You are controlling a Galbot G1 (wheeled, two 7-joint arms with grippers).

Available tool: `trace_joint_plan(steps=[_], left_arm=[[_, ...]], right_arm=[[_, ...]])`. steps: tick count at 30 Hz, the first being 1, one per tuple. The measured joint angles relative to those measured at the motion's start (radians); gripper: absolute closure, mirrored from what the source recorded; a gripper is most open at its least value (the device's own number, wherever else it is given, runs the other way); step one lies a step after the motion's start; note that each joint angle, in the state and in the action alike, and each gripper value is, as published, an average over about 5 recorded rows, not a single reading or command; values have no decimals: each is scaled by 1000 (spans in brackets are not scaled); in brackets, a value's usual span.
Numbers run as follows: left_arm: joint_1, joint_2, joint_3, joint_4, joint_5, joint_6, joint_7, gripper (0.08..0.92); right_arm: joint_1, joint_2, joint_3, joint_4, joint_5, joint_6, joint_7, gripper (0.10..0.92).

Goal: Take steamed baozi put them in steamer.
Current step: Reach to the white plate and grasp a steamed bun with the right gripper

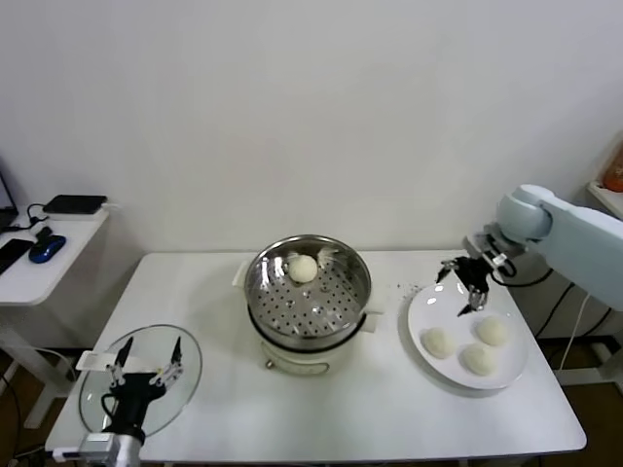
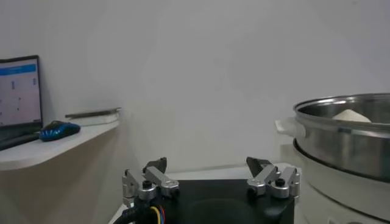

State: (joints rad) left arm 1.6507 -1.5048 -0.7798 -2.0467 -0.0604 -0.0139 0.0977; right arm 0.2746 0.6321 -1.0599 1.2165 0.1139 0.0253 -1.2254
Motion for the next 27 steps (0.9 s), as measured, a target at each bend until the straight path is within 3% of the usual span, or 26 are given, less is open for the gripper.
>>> trace_joint_plan(steps=[27], left_arm=[[-17, -8, -3, 22, 12, -1, 2, 177]], right_arm=[[-262, 115, 167, -178, -78, -23, 54, 203]])
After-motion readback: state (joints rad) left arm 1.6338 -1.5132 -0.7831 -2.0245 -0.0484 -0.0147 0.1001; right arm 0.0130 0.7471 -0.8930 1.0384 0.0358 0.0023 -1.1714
